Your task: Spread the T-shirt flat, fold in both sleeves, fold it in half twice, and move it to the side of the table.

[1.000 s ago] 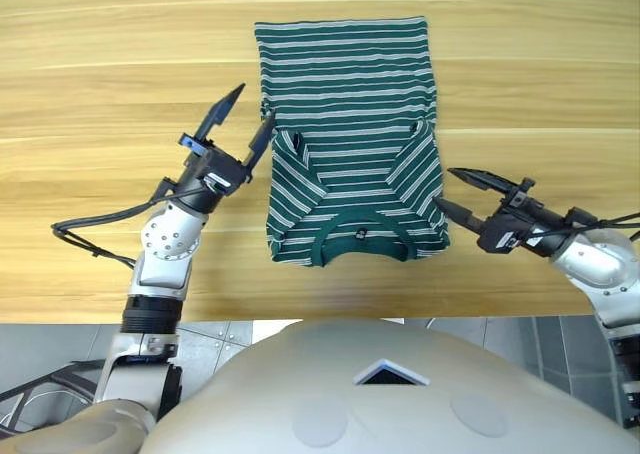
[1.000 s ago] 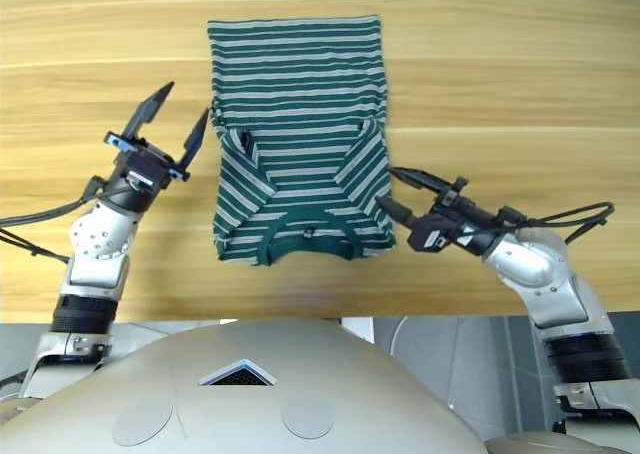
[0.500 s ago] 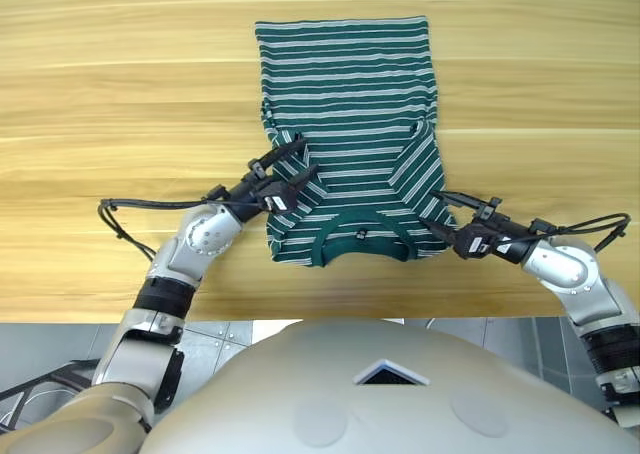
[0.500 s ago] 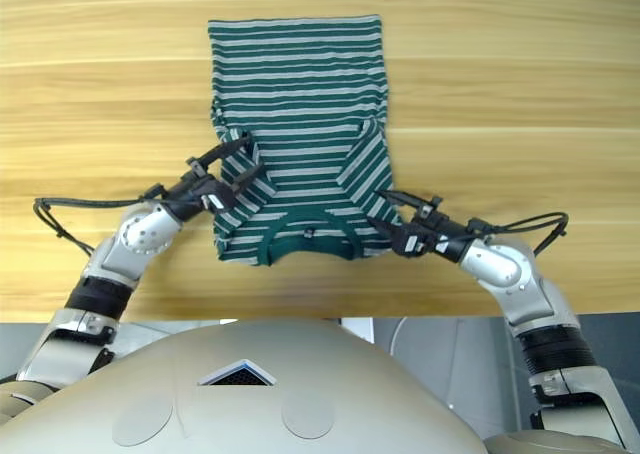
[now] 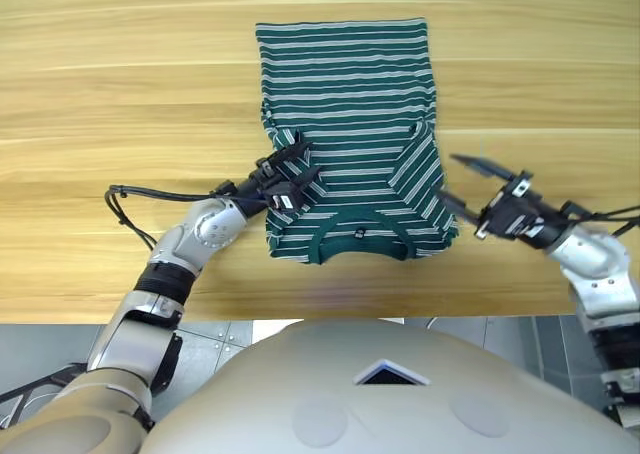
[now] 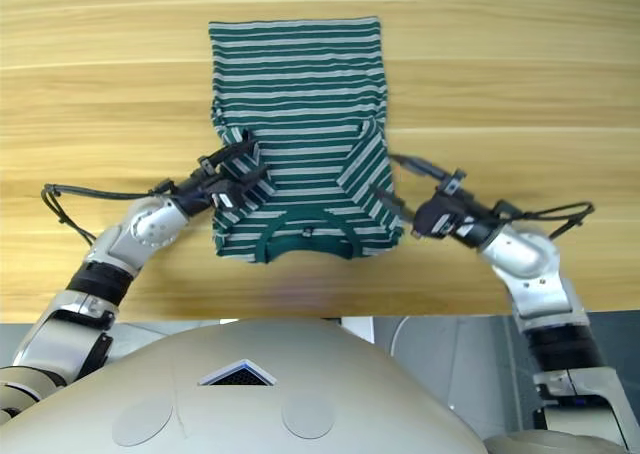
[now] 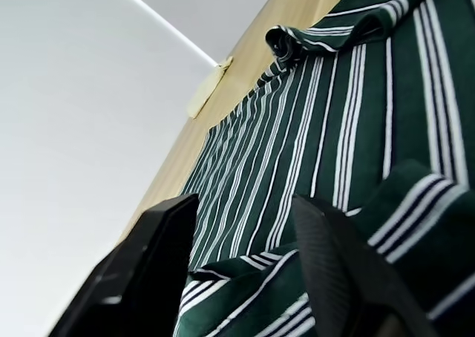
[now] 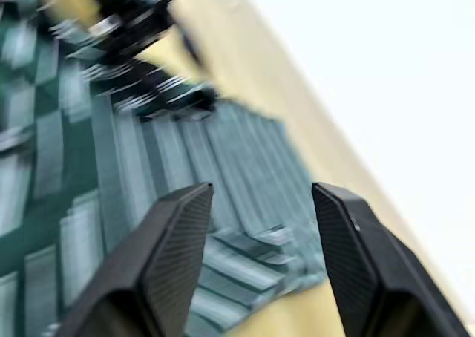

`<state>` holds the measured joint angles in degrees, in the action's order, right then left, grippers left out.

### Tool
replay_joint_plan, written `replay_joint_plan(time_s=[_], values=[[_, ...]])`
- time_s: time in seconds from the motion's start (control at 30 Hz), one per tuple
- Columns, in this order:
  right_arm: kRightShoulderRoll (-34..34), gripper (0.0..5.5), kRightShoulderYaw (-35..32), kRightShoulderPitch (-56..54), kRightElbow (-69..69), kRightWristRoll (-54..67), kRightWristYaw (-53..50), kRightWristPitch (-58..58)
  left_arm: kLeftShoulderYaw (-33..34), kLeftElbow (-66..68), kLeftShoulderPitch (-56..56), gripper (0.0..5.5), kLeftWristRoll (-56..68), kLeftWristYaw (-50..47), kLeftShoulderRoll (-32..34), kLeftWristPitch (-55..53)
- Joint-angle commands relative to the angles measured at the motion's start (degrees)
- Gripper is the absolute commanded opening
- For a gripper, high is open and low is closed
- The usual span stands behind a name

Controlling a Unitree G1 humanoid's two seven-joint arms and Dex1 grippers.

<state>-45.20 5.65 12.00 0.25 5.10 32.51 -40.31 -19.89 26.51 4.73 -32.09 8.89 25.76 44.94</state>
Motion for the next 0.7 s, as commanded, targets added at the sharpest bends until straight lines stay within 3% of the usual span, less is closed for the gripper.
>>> replay_joint_plan(time_s=[0.03, 0.27, 0.5, 0.7], values=[[4.22, 2.46, 0.57, -9.33, 10.16, -7.95, -3.06, 3.34, -1.33, 1.25, -1.3, 2.35, -1.64, -0.82, 0.63, -1.22], [7.97, 2.46, 4.94, -13.71, 26.38, -17.59, -5.24, 1.22, -0.73, -3.57, -2.82, 2.35, 0.26, -1.77, 0.47, -1.24], [7.05, 2.46, 7.33, -11.3, 31.77, -23.24, -8.13, 0.15, -0.63, -2.14, -2.33, 2.35, 0.38, -2.06, 0.44, -1.92], [6.75, 2.46, 5.33, -11.05, 25.89, -18.43, -8.69, -3.23, -0.42, -1.7, -2.22, 2.35, 0.49, -2.35, 0.63, -1.83]])
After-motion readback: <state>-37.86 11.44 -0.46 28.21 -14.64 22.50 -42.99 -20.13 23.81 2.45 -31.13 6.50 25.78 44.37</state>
